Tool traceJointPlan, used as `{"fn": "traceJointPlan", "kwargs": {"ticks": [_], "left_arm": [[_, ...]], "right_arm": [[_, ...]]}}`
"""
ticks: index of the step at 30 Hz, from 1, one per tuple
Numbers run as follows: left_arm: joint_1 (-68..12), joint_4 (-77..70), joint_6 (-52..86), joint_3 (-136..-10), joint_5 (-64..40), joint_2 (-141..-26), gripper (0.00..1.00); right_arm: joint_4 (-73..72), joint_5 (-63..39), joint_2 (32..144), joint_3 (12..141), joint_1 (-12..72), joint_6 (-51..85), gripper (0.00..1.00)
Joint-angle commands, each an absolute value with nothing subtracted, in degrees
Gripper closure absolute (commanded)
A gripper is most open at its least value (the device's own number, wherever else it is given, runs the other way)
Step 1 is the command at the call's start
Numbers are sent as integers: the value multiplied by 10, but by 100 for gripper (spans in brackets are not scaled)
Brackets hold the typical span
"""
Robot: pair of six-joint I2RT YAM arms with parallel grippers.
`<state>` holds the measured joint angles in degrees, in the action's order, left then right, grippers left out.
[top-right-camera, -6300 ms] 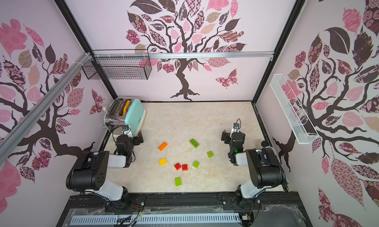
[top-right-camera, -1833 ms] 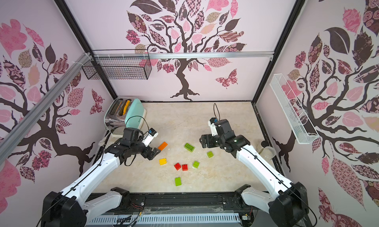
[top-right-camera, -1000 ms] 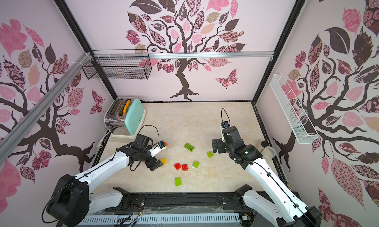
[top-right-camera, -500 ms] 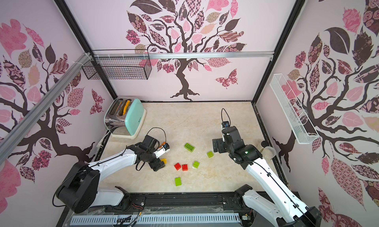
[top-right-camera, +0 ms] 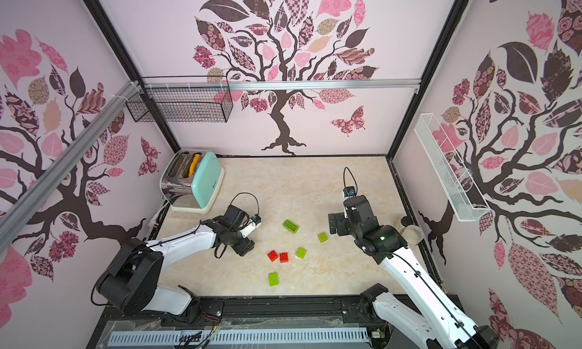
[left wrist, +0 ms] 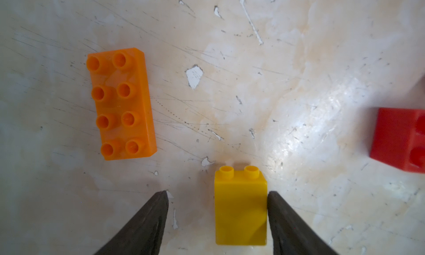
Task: Assemble a giraffe with lego
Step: Pick up the lego brick from the center of the board.
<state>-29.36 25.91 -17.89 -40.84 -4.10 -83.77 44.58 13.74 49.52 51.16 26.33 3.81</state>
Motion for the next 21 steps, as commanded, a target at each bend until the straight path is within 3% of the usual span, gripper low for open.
{"fn": "traceJointPlan", "kwargs": {"ticks": [1, 14, 21], "left_arm": [[-294, 271, -159, -416, -61, -833, 32], [-302, 266, -190, -394, -78, -828, 46], [-303, 251, -147, -417, -78, -857, 47]], "right_arm": [[448, 148, 487, 512, 261, 37, 0], [444, 148, 489, 511, 261, 38, 0], [442, 138, 497, 512, 262, 40, 1]]}}
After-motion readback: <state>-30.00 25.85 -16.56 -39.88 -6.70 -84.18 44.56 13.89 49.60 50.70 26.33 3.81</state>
